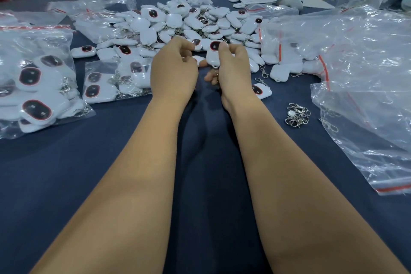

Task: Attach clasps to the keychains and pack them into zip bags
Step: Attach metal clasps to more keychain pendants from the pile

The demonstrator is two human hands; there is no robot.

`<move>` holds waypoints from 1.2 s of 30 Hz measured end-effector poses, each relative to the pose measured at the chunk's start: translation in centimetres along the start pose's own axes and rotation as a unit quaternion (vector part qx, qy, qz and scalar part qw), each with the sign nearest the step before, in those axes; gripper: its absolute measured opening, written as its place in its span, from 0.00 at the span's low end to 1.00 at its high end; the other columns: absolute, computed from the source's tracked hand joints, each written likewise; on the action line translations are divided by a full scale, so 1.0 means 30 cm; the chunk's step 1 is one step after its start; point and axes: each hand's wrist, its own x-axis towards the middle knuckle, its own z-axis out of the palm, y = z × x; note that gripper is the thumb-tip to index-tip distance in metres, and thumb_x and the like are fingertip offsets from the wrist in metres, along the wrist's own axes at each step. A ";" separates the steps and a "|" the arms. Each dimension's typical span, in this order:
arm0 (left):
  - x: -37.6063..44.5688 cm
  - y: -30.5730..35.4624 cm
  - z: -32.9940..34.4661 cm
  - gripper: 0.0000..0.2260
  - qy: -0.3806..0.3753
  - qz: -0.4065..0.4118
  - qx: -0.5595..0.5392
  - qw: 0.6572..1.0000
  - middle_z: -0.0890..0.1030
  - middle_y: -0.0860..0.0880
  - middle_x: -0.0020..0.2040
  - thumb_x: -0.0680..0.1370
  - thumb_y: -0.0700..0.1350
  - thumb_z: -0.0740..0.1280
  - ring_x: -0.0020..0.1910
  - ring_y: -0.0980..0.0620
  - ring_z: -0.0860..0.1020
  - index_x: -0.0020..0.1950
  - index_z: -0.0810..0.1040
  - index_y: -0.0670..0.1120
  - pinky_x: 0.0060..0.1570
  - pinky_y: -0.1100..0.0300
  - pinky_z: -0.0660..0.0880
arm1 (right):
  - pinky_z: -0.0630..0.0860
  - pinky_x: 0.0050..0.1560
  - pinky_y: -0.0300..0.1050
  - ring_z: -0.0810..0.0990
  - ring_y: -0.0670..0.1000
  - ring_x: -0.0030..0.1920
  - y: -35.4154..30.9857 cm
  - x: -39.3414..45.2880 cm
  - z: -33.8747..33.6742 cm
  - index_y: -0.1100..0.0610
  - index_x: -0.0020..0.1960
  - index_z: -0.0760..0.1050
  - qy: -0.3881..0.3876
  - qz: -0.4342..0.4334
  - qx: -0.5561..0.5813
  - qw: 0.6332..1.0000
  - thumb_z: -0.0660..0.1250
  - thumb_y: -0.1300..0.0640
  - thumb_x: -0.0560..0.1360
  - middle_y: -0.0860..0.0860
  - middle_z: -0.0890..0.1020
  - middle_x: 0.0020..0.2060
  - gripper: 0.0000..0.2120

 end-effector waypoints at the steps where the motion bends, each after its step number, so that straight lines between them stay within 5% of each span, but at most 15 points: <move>1: 0.001 -0.011 -0.004 0.13 -0.007 0.014 0.063 0.998 0.80 0.52 0.53 0.75 0.38 0.61 0.53 0.51 0.77 0.57 0.78 0.50 0.51 0.58 0.74 | 0.64 0.22 0.37 0.69 0.47 0.20 0.000 0.002 -0.001 0.54 0.50 0.67 0.001 0.007 -0.011 1.000 0.57 0.53 0.82 0.51 0.82 0.28 0.05; 5: -0.004 -0.035 0.016 0.17 -0.098 0.027 0.263 0.959 0.76 0.42 0.60 0.76 0.43 0.64 0.60 0.41 0.74 0.65 0.73 0.45 0.47 0.55 0.67 | 0.65 0.27 0.38 0.69 0.46 0.24 -0.003 0.004 -0.003 0.56 0.48 0.69 -0.006 0.028 -0.022 0.999 0.62 0.55 0.80 0.51 0.80 0.31 0.05; 8: -0.002 -0.027 0.011 0.17 -0.067 0.024 0.259 0.963 0.76 0.40 0.59 0.75 0.43 0.65 0.58 0.40 0.74 0.62 0.74 0.42 0.45 0.56 0.65 | 0.70 0.31 0.38 0.75 0.47 0.30 -0.002 0.000 0.002 0.57 0.46 0.72 -0.033 -0.001 -0.030 0.999 0.62 0.60 0.80 0.55 0.80 0.41 0.03; 12: -0.001 -0.020 -0.003 0.08 -0.046 -0.007 0.238 0.970 0.79 0.42 0.47 0.74 0.42 0.64 0.50 0.40 0.76 0.51 0.76 0.41 0.41 0.56 0.65 | 0.74 0.43 0.37 0.77 0.45 0.40 0.000 -0.010 0.005 0.53 0.50 0.77 -0.043 -0.079 -0.008 0.996 0.67 0.61 0.78 0.48 0.79 0.39 0.04; 15: 0.000 -0.006 -0.011 0.05 -0.055 -0.009 0.247 0.967 0.72 0.44 0.32 0.73 0.39 0.62 0.38 0.41 0.70 0.38 0.74 0.39 0.31 0.54 0.61 | 0.72 0.43 0.33 0.75 0.41 0.36 -0.007 -0.014 -0.001 0.53 0.55 0.79 -0.041 -0.080 0.026 0.996 0.69 0.58 0.78 0.42 0.78 0.33 0.07; 18: -0.003 0.005 -0.018 0.06 -0.051 -0.010 0.208 0.977 0.77 0.39 0.33 0.70 0.37 0.62 0.36 0.40 0.72 0.39 0.78 0.36 0.33 0.51 0.70 | 0.73 0.37 0.36 0.78 0.45 0.33 -0.017 -0.009 -0.001 0.59 0.63 0.75 -0.038 -0.038 0.092 0.994 0.67 0.58 0.79 0.46 0.79 0.38 0.13; 21: -0.010 0.013 -0.020 0.07 -0.034 -0.029 0.101 0.994 0.82 0.41 0.36 0.71 0.39 0.64 0.40 0.40 0.79 0.41 0.82 0.42 0.42 0.50 0.77 | 0.78 0.37 0.38 0.82 0.48 0.33 -0.025 -0.014 0.002 0.59 0.51 0.74 -0.070 -0.008 0.161 0.984 0.64 0.60 0.81 0.52 0.80 0.40 0.02; 25: -0.006 0.019 -0.020 0.09 -0.011 -0.069 -0.033 0.997 0.80 0.46 0.29 0.72 0.40 0.63 0.31 0.42 0.76 0.38 0.83 0.46 0.35 0.50 0.78 | 0.81 0.46 0.43 0.83 0.50 0.38 -0.026 -0.012 0.004 0.60 0.49 0.73 -0.108 0.031 0.211 0.971 0.61 0.61 0.82 0.55 0.82 0.41 0.05; 30: 0.006 0.016 -0.023 0.09 0.042 -0.096 -0.118 0.988 0.81 0.52 0.37 0.73 0.41 0.64 0.34 0.52 0.78 0.46 0.84 0.48 0.40 0.56 0.78 | 0.80 0.54 0.46 0.83 0.50 0.39 -0.021 -0.021 0.016 0.64 0.58 0.72 -0.134 0.051 0.143 0.979 0.61 0.62 0.82 0.57 0.82 0.44 0.07; 32: 0.007 0.020 -0.022 0.10 0.065 -0.078 -0.115 0.988 0.81 0.54 0.39 0.74 0.40 0.64 0.30 0.61 0.77 0.50 0.83 0.46 0.33 0.68 0.75 | 0.80 0.56 0.50 0.82 0.51 0.39 -0.022 -0.026 0.020 0.65 0.59 0.71 -0.136 0.048 0.100 0.985 0.61 0.63 0.82 0.59 0.81 0.45 0.08; 34: 0.007 0.026 -0.021 0.10 0.078 -0.062 -0.096 0.990 0.82 0.56 0.42 0.74 0.40 0.64 0.34 0.64 0.78 0.50 0.83 0.48 0.34 0.74 0.71 | 0.81 0.51 0.48 0.80 0.52 0.39 -0.024 -0.031 0.027 0.65 0.59 0.72 -0.138 0.046 0.048 0.988 0.60 0.67 0.81 0.60 0.80 0.45 0.08; 36: 0.004 0.032 -0.020 0.10 0.084 -0.052 -0.086 0.991 0.82 0.57 0.42 0.73 0.40 0.63 0.41 0.61 0.78 0.47 0.82 0.52 0.41 0.69 0.74 | 0.80 0.43 0.45 0.79 0.53 0.38 -0.025 -0.039 0.035 0.66 0.58 0.72 -0.142 0.051 0.020 0.988 0.59 0.72 0.77 0.60 0.79 0.44 0.10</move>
